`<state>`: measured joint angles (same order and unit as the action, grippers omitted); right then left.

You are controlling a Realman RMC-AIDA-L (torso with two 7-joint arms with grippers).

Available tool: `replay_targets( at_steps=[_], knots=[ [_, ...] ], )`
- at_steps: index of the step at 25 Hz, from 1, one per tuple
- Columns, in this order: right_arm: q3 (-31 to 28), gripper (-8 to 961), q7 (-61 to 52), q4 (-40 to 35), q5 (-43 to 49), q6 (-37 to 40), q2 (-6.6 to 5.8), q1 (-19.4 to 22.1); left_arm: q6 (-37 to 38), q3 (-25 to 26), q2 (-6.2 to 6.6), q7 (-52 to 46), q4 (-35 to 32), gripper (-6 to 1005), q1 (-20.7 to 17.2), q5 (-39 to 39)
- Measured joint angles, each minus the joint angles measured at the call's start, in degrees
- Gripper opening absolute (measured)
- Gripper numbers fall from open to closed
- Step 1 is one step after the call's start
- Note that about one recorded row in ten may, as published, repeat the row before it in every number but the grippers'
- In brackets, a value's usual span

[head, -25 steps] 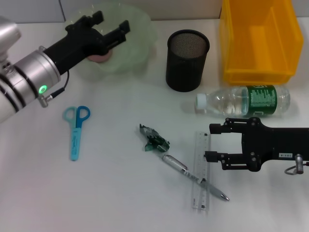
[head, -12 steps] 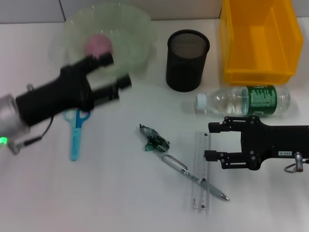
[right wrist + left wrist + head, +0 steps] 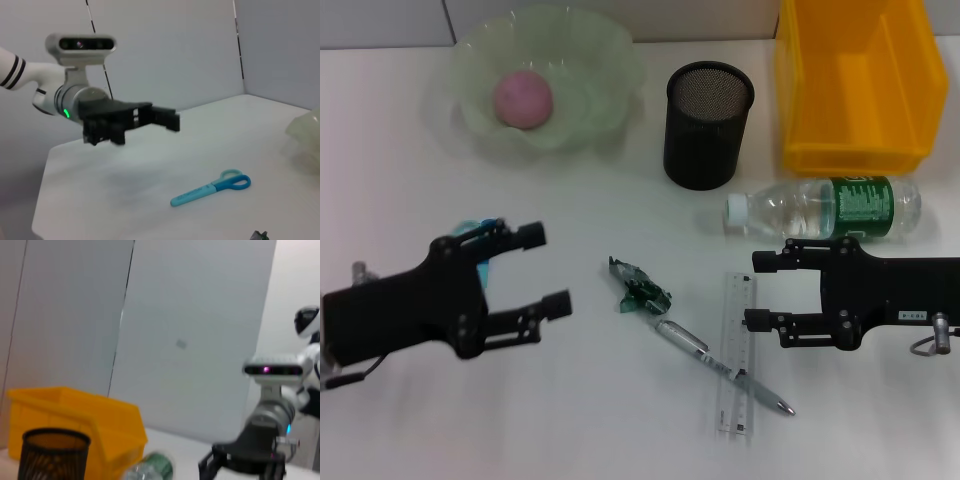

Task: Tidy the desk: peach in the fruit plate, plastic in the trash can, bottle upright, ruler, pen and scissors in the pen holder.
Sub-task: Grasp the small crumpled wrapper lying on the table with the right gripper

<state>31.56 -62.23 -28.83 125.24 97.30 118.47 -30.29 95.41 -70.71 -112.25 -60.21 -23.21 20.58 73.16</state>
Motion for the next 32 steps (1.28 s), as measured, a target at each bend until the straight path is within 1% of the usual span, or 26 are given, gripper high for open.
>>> replay_targets(
  at_steps=[1, 2, 5, 7, 12, 32],
  knots=[
    [-0.01, 743, 0.00, 0.00, 0.00, 0.00, 0.00, 0.01, 0.67, 0.06, 0.66, 3.59, 0.08, 846, -1.91, 2.12],
    [-0.02, 743, 0.00, 0.00, 0.00, 0.00, 0.00, 0.01, 0.15, 0.11, 0.94, 5.38, 0.43, 846, -2.55, 2.91],
    [-0.08, 743, 0.00, 0.00, 0.00, -0.04, 0.11, 0.03, -1.09, 0.58, 1.23, 7.34, 0.81, 846, -3.03, 4.80],
    [-0.11, 743, 0.00, 0.00, 0.00, -0.09, 0.22, 0.04, -2.14, 0.71, 1.14, 8.35, 0.86, 846, -3.05, 6.18],
    [-0.11, 744, 0.01, 0.00, -0.30, -0.16, 0.32, 0.06, -5.07, 0.67, 0.45, 9.64, 0.94, 846, -2.96, 8.48],
    [-0.10, 744, -1.26, 0.07, -0.98, -0.01, 0.33, 0.10, -3.43, 0.44, 0.35, 9.06, 0.98, 846, -2.57, 8.67]
  ],
)
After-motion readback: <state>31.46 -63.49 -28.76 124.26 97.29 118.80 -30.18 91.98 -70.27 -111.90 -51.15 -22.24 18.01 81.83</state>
